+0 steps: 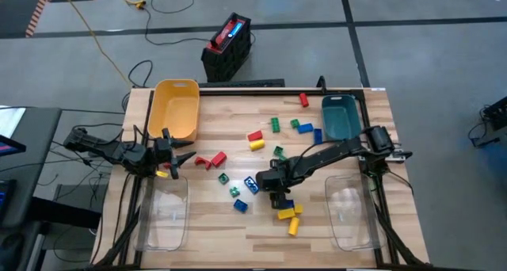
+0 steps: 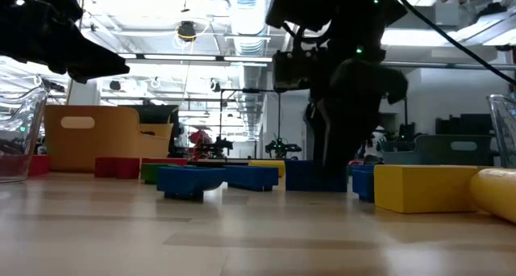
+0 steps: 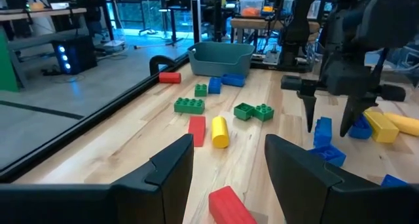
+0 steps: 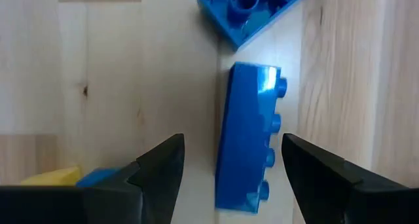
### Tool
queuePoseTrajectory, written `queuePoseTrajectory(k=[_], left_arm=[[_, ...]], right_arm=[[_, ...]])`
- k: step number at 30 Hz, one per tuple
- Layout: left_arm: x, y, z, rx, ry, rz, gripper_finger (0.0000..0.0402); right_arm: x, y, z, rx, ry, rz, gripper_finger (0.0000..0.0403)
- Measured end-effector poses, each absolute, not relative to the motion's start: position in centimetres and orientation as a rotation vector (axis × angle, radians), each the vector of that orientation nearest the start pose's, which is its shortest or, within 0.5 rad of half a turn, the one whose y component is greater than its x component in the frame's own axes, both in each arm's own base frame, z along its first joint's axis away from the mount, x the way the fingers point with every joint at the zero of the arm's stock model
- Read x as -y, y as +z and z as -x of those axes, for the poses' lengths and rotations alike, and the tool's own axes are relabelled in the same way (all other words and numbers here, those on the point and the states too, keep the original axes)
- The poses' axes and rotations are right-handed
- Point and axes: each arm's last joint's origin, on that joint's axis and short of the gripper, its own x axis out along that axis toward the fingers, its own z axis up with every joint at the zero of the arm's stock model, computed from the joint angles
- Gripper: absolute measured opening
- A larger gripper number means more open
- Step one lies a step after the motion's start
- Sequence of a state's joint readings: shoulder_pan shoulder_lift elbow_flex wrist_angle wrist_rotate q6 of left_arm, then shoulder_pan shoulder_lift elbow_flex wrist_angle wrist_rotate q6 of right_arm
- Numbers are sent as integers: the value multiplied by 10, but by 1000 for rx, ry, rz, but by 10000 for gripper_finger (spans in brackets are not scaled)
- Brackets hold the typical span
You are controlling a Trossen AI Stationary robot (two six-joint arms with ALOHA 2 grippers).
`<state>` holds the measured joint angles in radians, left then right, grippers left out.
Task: Sort blocks
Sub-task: Put the blue game piece into the blue bin
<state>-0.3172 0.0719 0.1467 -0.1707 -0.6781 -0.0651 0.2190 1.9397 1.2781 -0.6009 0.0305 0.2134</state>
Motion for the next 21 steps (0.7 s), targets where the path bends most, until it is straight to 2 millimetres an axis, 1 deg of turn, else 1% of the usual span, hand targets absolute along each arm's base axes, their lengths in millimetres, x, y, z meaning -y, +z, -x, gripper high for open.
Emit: queuePoseTrajectory(k=[2,4,6,10,14,17,21], left_arm=[[10,192,-88,-73,363,14,185],[10,192,-88,-73,363,14,185],[10,192,-88,-73,363,14,185],[10,192,-88,-75,363,13,185],[10,192,-88,-79,363,8,185],[10,192,-88,-79,363,8,185],[10,191,-88,-82,362,6,185]], right_arm=[[-78,153,-366,-1273,21,-28,255],[-76,149,-365,-1301,11,-26,233],[-72,144,-365,-1325,-4,-25,204],[-68,144,-365,-1340,-19,-26,142],[-65,146,-365,-1338,-26,-29,96],[-62,146,-364,-1343,-32,-33,86],[-58,146,-364,-1352,-41,-37,95]])
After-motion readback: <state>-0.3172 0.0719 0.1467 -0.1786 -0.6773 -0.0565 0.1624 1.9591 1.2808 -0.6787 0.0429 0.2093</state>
